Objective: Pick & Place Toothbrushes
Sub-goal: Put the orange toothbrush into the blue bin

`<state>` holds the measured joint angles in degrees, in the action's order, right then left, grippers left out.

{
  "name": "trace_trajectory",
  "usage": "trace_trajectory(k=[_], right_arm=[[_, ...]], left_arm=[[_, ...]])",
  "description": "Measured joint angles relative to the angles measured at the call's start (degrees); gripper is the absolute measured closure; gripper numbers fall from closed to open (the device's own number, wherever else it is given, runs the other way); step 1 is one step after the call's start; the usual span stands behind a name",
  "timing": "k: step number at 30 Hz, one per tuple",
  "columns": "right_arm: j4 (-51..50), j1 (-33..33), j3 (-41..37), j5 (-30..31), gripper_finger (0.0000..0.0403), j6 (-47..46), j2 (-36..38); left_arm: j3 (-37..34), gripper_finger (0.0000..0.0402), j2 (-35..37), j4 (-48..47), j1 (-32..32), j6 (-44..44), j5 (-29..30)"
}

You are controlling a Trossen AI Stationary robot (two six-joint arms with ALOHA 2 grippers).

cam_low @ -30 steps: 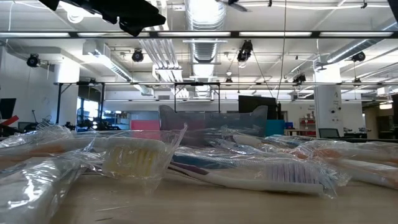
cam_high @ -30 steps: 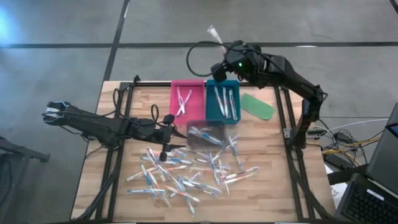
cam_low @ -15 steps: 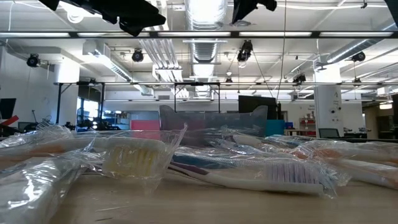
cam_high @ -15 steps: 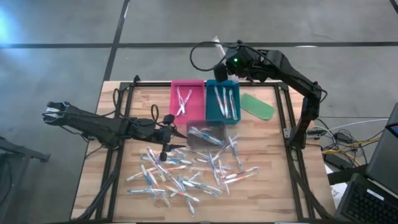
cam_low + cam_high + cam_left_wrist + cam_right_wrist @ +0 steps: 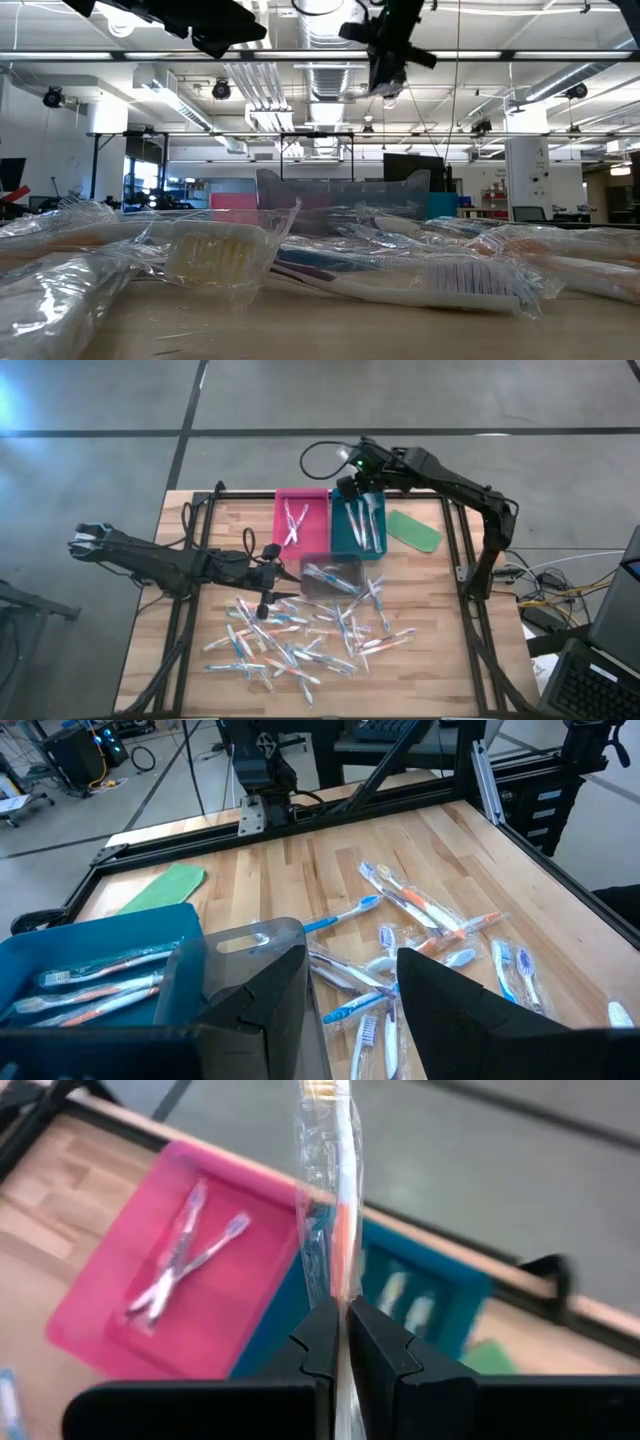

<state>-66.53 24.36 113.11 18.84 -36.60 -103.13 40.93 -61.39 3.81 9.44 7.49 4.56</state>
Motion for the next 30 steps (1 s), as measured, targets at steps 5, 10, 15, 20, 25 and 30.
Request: trace_trajectory(k=[5, 10, 15, 20, 25, 30], right_arm=[[8.9, 1.6, -7.4, -4.5, 0.039, -0.5, 0.0], [18.2, 2.8, -15.0, -9.7, 0.039, -1.0, 0.0], [26.3, 3.3, -21.8, -10.3, 0.039, -3.3, 0.0], [28.4, 3.6, -27.0, -10.1, 0.0392, -6.0, 0.0], [28.0, 4.3, -31.2, -9.9, 0.0392, -6.9, 1.0], [28.4, 4.8, -35.7, -9.6, 0.0393, -8.7, 3.7]], left_arm=[[0.0, 0.0239, 0.0, 0.0, 0.0, 0.0, 0.0], [0.0, 0.0239, 0.0, 0.0, 0.0, 0.0, 0.0], [0.0, 0.0239, 0.0, 0.0, 0.0, 0.0, 0.0], [0.0, 0.0239, 0.0, 0.0, 0.0, 0.0, 0.0], [0.0, 0.0239, 0.0, 0.0, 0.0, 0.0, 0.0], [0.0, 0.0239, 0.0, 0.0, 0.0, 0.0, 0.0]])
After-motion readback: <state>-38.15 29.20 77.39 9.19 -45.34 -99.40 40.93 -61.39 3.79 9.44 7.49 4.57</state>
